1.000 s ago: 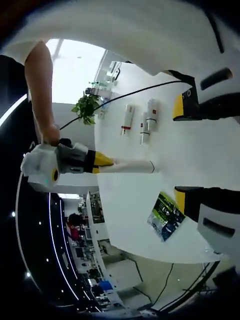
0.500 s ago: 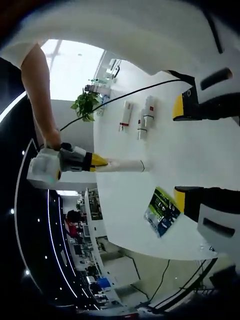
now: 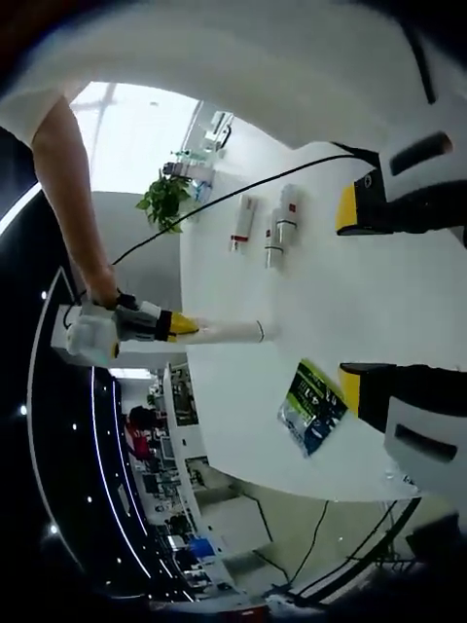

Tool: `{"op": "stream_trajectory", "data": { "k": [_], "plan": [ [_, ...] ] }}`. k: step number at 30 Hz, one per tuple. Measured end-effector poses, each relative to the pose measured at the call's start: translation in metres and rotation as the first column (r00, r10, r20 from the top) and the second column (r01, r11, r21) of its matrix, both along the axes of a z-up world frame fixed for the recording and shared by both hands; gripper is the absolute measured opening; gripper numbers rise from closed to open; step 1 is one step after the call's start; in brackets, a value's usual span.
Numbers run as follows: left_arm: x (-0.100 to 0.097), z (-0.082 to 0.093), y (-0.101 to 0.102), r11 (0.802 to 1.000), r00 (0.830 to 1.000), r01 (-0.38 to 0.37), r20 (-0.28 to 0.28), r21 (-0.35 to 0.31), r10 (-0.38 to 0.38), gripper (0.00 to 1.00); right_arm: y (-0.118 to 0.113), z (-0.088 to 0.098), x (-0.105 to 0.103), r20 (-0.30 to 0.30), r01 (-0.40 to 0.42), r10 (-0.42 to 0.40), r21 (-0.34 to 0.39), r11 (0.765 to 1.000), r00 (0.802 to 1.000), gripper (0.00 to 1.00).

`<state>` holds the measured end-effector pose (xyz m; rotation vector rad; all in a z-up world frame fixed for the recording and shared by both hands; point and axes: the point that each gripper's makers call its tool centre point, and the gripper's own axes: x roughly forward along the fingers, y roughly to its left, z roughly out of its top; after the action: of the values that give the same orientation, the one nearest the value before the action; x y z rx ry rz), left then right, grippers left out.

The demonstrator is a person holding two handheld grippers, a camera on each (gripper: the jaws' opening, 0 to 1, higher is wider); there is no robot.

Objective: Arrange the skincare products in the storage area until every visible bottle or jar stands upright without overlapping.

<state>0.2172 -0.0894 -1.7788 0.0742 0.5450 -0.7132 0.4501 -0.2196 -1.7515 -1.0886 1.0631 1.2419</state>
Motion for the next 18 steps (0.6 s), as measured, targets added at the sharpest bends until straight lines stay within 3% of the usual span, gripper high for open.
{"op": "stream_trajectory", "data": {
  "k": [7, 18],
  "plan": [
    [-0.001, -0.003, 0.010, 1.000, 1.000, -0.028, -0.013, 0.003, 0.028, 0.53, -0.001, 0.006, 0.020, 0.010, 0.012, -0.012, -0.005, 1.000, 1.000, 0.00],
    [0.004, -0.001, 0.013, 1.000, 1.000, -0.028, -0.013, 0.010, 0.028, 0.53, -0.006, 0.010, 0.034, 0.009, 0.023, -0.023, -0.017, 1.000, 1.000, 0.00]
  ]
}}
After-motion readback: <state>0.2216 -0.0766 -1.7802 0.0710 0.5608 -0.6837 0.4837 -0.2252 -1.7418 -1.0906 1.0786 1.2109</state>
